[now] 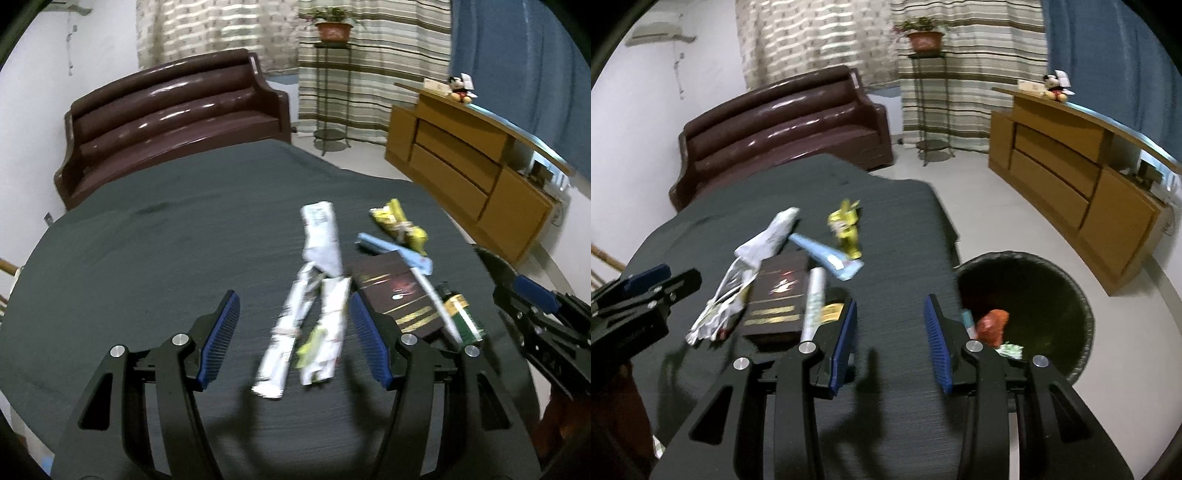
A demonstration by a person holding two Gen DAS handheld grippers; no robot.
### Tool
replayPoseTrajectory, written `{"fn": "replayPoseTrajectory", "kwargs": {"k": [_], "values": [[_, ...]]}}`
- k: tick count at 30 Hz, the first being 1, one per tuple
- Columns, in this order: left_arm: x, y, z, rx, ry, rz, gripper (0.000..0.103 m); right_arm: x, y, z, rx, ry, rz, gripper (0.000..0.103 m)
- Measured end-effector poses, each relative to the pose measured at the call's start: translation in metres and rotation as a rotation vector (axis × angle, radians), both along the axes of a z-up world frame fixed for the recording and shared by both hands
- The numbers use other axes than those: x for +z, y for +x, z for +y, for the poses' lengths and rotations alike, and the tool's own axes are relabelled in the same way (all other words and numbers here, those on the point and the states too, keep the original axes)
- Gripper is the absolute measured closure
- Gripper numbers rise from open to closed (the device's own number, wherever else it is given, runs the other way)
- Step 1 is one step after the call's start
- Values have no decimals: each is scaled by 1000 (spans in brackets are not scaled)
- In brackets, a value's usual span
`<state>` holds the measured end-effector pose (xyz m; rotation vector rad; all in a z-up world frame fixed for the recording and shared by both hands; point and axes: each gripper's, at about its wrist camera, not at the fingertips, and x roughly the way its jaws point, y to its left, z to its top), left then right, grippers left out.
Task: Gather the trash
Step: 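Bring both tools back over the table toward the remaining trash, then close the right tool on the green spray can while the left tool grasps the string-tied white paper roll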
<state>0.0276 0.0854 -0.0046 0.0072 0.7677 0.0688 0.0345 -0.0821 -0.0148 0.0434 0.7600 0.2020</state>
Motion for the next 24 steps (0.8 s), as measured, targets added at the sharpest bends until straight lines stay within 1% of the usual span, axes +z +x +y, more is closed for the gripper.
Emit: {"fn": "replayPoseTrajectory", "kwargs": {"k": [3, 9, 12, 15, 24], "values": [[-4, -3, 15, 25, -1, 7, 42, -3, -3, 17, 28, -11, 8, 65], [-15, -5, 35, 54, -4, 35, 42, -7, -4, 36, 58, -47, 18, 65], [-18, -2, 40, 60, -11, 49, 42, -12, -2, 38, 56, -56, 34, 65], [-22, 0, 42, 63, -17, 61, 42, -17, -1, 39, 52, -59, 52, 68], [-29, 5, 44, 53, -26, 82, 42, -20, 3, 39, 55, -69, 70, 73]]}}
